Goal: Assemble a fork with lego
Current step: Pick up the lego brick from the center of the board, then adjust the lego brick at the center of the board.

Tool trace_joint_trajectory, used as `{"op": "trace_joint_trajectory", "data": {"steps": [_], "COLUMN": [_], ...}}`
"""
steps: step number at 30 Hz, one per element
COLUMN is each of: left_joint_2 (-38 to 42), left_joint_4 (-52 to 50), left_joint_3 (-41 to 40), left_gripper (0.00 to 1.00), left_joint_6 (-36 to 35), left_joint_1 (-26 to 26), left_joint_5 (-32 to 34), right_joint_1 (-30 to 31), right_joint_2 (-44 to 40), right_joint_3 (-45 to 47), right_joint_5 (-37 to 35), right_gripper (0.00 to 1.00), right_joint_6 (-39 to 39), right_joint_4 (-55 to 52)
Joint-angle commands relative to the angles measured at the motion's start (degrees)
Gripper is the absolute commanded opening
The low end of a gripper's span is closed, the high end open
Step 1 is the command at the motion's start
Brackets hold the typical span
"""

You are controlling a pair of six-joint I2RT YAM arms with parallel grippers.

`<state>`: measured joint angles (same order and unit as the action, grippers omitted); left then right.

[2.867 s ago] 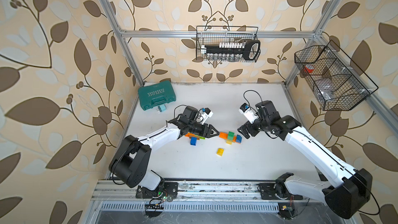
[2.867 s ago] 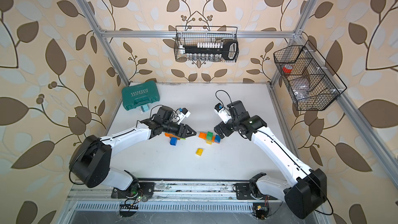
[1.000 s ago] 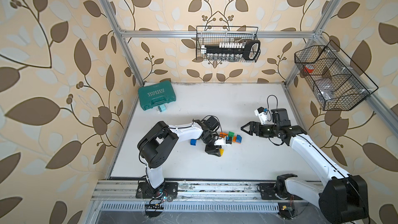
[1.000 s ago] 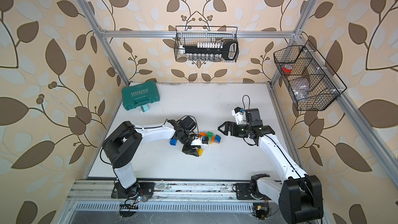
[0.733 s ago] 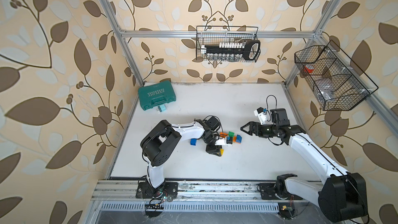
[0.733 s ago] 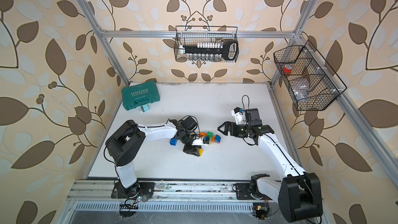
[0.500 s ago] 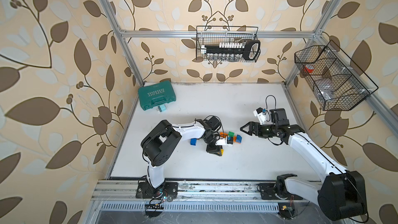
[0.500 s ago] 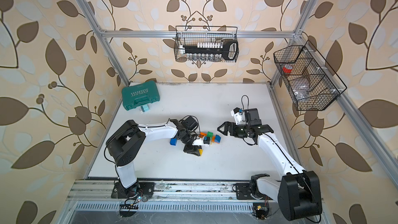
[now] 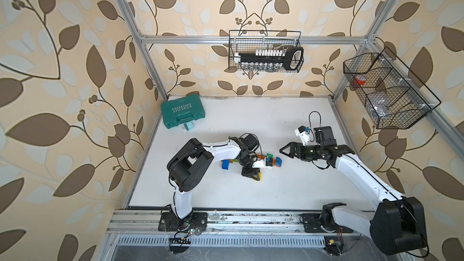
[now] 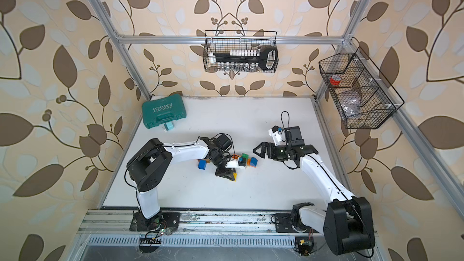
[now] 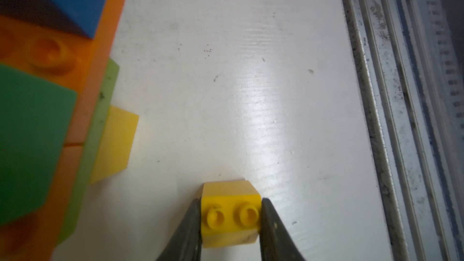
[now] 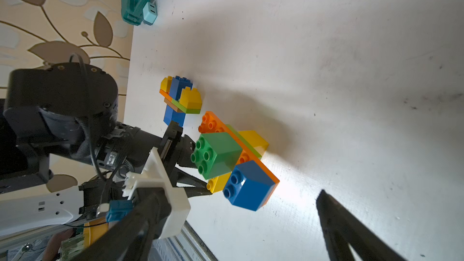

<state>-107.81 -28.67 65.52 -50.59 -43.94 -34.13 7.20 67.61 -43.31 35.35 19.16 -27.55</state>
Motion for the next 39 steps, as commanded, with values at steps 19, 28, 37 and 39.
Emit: {"op": "trace_joint_trajectory", "data": {"steps": [19,28,37,39], "left_joint_2": [17.18,18.57,19.44,19.10], "left_joint_4": [5.59,5.53,4.56,4.00], "left_joint_3": [-9.72,-8.92,-7.97,-7.52], "left_gripper": [0.29,0.29,0.30,0.30], "left_joint_6": [6.90,7.16,7.07,6.89], "left_joint_1": [1.97,4.22,6.22,6.24], "left_joint_5": [5.64,5.48,4.95,5.25], "right_joint_1": [6.22,8.47,8.72,8.71], "right_joint_2": [-7.81,-4.17,2.15,2.92], "right_joint_3": [15.42,17.35,15.78,14.83], "right_joint_5": [-0.43,-1.85,-2.34,-2.92], "right_gripper": [0.41,0.32,0.30,0.31], "right_joint_6": [13.03,15.88,16.64,15.89], "right_joint_4": [8.08,12.51,17.27,16.45]}}
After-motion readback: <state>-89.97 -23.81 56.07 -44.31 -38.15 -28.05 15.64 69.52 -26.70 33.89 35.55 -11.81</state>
